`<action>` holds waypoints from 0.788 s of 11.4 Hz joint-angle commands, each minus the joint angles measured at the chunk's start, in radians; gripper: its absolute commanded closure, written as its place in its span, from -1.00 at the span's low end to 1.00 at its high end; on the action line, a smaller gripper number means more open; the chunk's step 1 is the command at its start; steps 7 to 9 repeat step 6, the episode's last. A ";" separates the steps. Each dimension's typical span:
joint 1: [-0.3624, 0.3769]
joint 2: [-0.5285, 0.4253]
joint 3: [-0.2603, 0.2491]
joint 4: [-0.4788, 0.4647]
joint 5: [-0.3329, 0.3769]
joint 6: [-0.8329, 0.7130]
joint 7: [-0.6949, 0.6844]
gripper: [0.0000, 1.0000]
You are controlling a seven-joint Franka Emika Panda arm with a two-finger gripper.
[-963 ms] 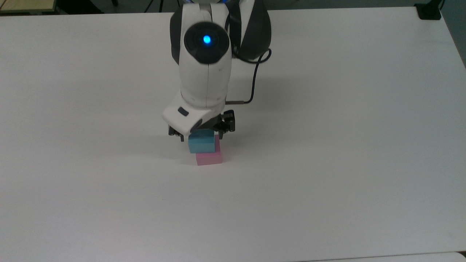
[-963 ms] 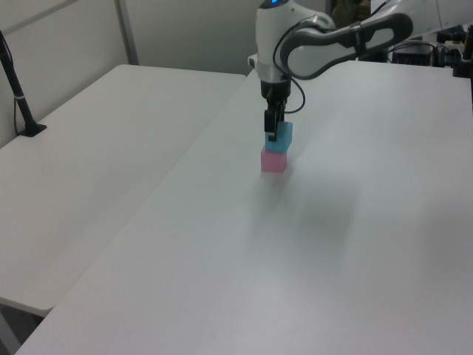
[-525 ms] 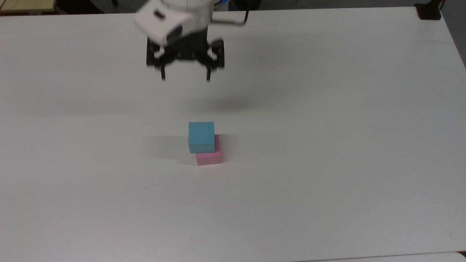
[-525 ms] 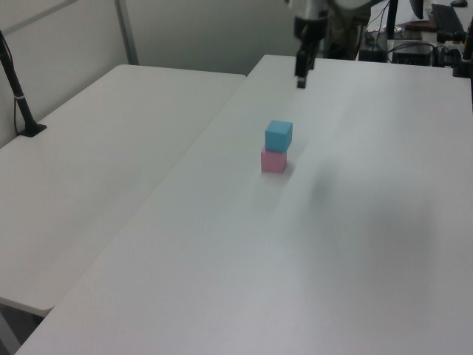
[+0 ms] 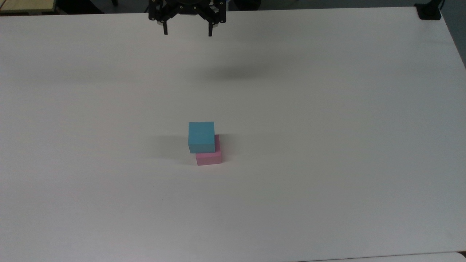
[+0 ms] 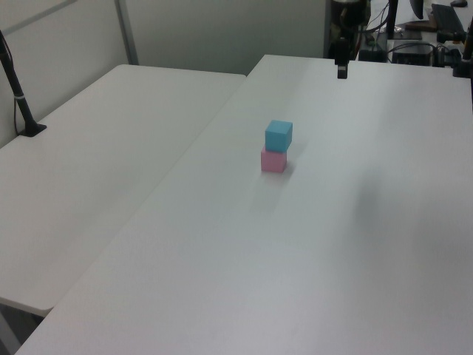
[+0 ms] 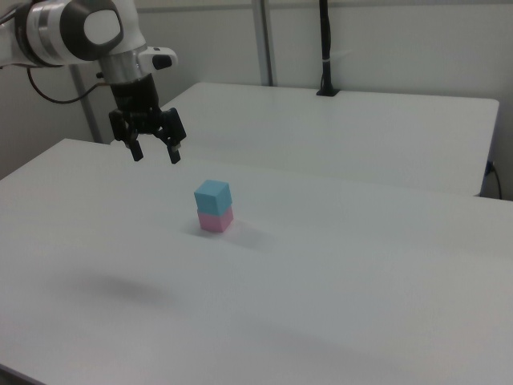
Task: Put blue cube on pink cube
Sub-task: 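Open the gripper and raise it away from the stacked cubes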
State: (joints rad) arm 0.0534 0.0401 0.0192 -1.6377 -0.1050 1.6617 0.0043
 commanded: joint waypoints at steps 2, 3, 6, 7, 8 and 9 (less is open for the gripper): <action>-0.003 -0.068 -0.022 -0.028 0.076 -0.040 0.013 -1.00; -0.001 -0.068 -0.027 -0.030 0.077 -0.042 0.023 -1.00; -0.010 -0.068 -0.030 -0.028 0.077 -0.031 0.026 -1.00; -0.010 -0.068 -0.030 -0.028 0.077 -0.031 0.026 -1.00; -0.010 -0.068 -0.030 -0.028 0.077 -0.031 0.026 -1.00; -0.010 -0.068 -0.030 -0.028 0.077 -0.031 0.026 -1.00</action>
